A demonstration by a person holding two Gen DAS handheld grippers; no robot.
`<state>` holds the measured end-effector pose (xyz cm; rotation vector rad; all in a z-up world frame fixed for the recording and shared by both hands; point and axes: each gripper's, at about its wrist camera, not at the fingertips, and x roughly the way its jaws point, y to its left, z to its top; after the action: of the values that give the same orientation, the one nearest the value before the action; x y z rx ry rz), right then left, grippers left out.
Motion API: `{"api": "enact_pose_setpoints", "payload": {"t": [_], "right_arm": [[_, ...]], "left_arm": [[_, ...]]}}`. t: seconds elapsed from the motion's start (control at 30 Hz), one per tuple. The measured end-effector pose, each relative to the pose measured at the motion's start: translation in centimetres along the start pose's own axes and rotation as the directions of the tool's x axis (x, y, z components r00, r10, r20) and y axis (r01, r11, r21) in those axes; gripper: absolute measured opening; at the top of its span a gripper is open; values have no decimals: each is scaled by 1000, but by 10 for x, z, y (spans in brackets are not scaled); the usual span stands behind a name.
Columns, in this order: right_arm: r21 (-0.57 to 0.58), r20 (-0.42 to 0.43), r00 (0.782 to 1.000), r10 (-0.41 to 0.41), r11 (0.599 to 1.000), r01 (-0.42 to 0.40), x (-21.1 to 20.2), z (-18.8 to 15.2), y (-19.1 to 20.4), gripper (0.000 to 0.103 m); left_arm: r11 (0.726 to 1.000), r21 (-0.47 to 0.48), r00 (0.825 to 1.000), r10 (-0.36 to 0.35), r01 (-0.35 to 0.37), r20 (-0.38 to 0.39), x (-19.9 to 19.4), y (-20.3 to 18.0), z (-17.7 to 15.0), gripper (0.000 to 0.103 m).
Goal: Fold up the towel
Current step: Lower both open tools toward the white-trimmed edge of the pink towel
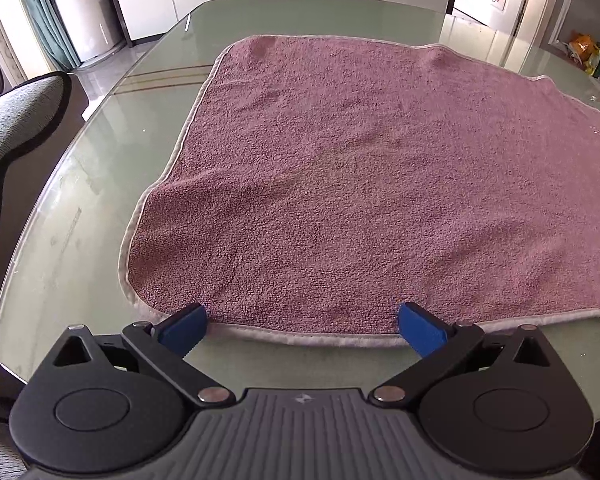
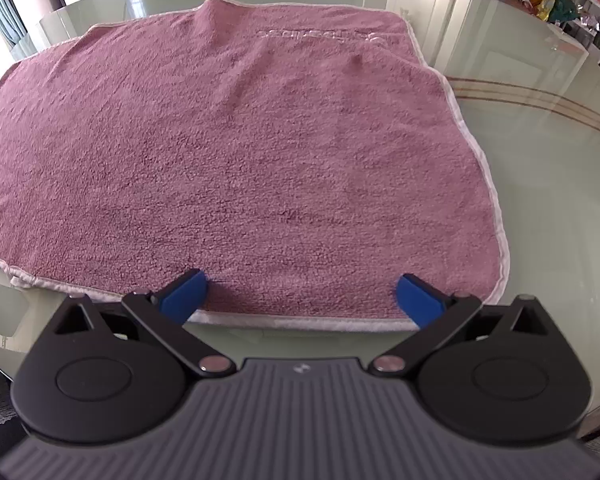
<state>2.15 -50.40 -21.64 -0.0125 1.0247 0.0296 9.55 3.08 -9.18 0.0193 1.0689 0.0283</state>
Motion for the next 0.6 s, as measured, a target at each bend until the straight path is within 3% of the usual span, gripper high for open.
{"api": "enact_pose_setpoints", "payload": {"t": [0.1, 0.2, 0.33, 0.43, 0.6], "right_arm": [[-15, 34, 999, -2, 1000, 3, -9, -5, -4, 103], [-40, 129, 992, 5, 999, 0, -27, 5, -14, 103], [-49, 221, 975, 31, 999, -21, -52, 7, -42, 103], [-77, 256, 966, 40, 997, -21, -55, 15, -57, 103], [-141, 310, 946, 99, 988, -57, -39, 42, -63, 93]], "left_arm": [[1000, 15, 1000, 21, -22, 23, -5, -7, 2, 100], [996, 92, 993, -8, -4, 120, -18, -33, 8, 100], [980, 173, 972, -127, 93, 196, -35, -74, 15, 100], [961, 225, 958, -206, 160, 198, -38, -110, 17, 100], [913, 308, 925, -331, 265, 185, -42, -171, 21, 101]]}}
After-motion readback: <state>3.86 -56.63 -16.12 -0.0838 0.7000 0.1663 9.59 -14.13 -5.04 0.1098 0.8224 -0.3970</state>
